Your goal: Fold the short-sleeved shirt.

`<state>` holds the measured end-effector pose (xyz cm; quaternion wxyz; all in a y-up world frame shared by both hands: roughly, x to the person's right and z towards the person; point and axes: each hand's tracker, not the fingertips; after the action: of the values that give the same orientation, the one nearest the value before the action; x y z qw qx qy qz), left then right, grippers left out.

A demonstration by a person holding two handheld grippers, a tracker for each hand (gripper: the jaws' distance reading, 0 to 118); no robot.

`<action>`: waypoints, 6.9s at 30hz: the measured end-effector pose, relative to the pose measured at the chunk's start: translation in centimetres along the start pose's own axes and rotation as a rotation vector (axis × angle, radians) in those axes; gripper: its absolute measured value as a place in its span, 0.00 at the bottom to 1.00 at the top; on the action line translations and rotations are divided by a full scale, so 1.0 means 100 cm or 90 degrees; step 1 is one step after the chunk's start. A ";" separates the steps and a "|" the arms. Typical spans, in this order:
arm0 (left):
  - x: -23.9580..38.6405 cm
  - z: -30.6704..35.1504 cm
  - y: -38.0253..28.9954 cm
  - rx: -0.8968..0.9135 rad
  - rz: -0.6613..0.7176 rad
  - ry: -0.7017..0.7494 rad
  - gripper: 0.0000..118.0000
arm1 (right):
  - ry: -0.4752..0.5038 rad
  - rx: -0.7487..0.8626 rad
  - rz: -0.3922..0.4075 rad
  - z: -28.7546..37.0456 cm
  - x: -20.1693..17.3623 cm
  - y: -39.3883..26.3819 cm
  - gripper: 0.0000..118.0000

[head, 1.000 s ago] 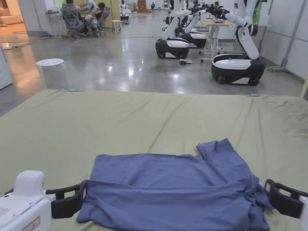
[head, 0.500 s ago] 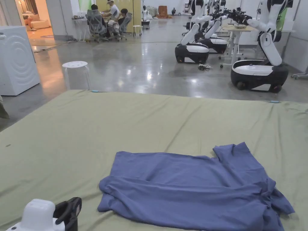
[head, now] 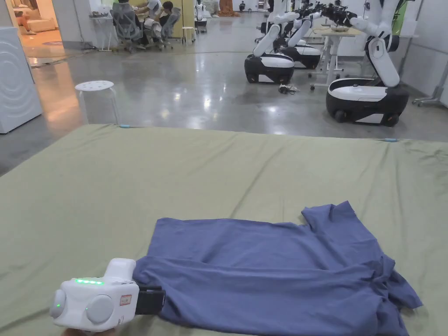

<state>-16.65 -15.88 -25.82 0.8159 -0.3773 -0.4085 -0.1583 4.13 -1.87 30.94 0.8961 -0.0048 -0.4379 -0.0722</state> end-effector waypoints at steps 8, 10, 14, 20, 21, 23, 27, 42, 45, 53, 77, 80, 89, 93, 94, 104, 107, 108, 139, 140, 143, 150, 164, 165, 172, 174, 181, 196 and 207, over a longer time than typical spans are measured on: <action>0.020 0.003 0.000 0.009 -0.004 -0.015 0.13 | -0.012 -0.002 -0.016 -0.002 0.000 0.000 0.01; 0.026 0.010 0.000 -0.009 0.018 -0.053 0.08 | -0.013 -0.006 -0.019 -0.004 -0.001 -0.003 0.01; 0.014 0.046 0.001 0.073 0.078 -0.119 0.07 | -0.011 -0.023 -0.016 -0.005 0.000 -0.008 0.01; 0.011 0.059 0.003 0.068 0.040 -0.089 0.07 | 0.015 -0.114 0.051 -0.037 -0.002 -0.014 0.01; 0.012 0.059 0.004 0.070 0.033 -0.085 0.07 | 0.023 -0.141 0.068 -0.051 -0.004 -0.016 0.01; 0.016 0.057 0.005 0.068 0.025 -0.079 0.07 | 0.052 -0.218 0.072 -0.086 -0.002 -0.024 0.05; 0.020 0.049 0.005 0.058 0.011 -0.069 0.07 | 0.050 -0.391 0.000 -0.165 0.017 -0.064 0.97; 0.012 0.041 0.004 0.045 0.014 -0.068 0.07 | 0.020 -0.496 0.125 -0.239 0.007 -0.131 0.52; 0.014 0.045 0.004 0.050 0.012 -0.067 0.07 | 0.059 -0.446 0.164 -0.225 -0.008 -0.126 0.09; 0.014 0.059 0.001 0.054 0.003 -0.067 0.07 | 0.072 -0.416 0.056 -0.199 0.007 -0.103 0.09; -0.022 0.192 -0.072 0.222 0.031 0.022 0.95 | 0.043 -0.241 -0.061 -0.043 0.041 -0.042 0.99; -0.015 0.255 -0.072 0.332 0.024 0.027 0.70 | 0.023 -0.081 -0.015 -0.006 0.034 0.000 0.95; 0.025 0.269 -0.037 0.441 0.003 0.019 0.00 | 0.050 0.015 0.035 0.008 -0.011 0.029 0.00; -0.005 0.203 0.004 0.315 -0.004 -0.046 0.00 | 0.077 0.006 0.035 -0.008 -0.017 0.033 0.00; -0.012 0.187 0.016 0.296 -0.004 -0.050 0.00 | 0.081 0.001 0.032 -0.011 -0.018 0.033 0.00; -0.025 -0.016 0.119 0.044 -0.045 0.009 0.61 | 0.088 -0.034 0.045 -0.049 -0.031 0.028 0.00; -0.031 -0.058 0.123 0.026 -0.010 -0.006 0.98 | 0.096 -0.050 0.043 -0.061 -0.036 0.027 0.00; -0.034 -0.069 0.121 0.031 -0.011 0.000 0.98 | 0.097 -0.053 0.044 -0.063 -0.036 0.027 0.00; -0.016 -0.026 0.137 0.025 0.005 -0.118 0.03 | 0.188 -0.308 -0.016 -0.277 -0.017 0.012 0.97; -0.013 -0.022 0.136 0.026 -0.001 -0.121 0.03 | 0.179 -0.359 -0.008 -0.310 -0.015 0.002 0.98; -0.008 -0.016 0.138 0.029 -0.004 -0.138 0.03 | 0.148 -0.469 -0.017 -0.374 0.006 -0.034 0.96; -0.008 -0.011 0.139 0.028 -0.002 -0.132 0.03 | -0.004 -0.620 0.039 -0.452 0.023 -0.107 0.96; 0.007 -0.021 0.141 0.016 -0.009 -0.141 0.03 | 0.066 -0.550 0.048 -0.424 0.000 -0.063 0.00; 0.008 -0.020 0.142 0.018 -0.008 -0.139 0.03 | 0.072 -0.526 0.017 -0.416 0.006 -0.060 0.00; -0.005 0.005 0.146 0.041 0.009 -0.134 0.03 | 0.095 -0.454 -0.060 -0.375 0.023 -0.013 0.00; -0.009 0.024 0.142 0.051 -0.002 -0.141 0.03 | 0.123 -0.428 -0.064 -0.350 0.025 -0.001 0.00; -0.018 0.090 0.107 0.057 -0.046 -0.159 0.03 | 0.183 -0.398 -0.071 -0.245 0.035 0.023 0.00; -0.036 0.085 -0.047 -0.006 -0.008 -0.135 0.03 | 0.139 -0.483 -0.125 -0.097 0.061 -0.095 0.00; -0.043 0.103 -0.038 0.076 0.030 -0.123 0.16 | 0.116 -0.396 -0.132 -0.090 0.072 -0.083 0.14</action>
<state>-27.06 -10.95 -23.43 0.7974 -0.3512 -0.4847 -0.0773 14.45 -11.59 30.56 0.8750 -0.2269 -0.3112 -0.2934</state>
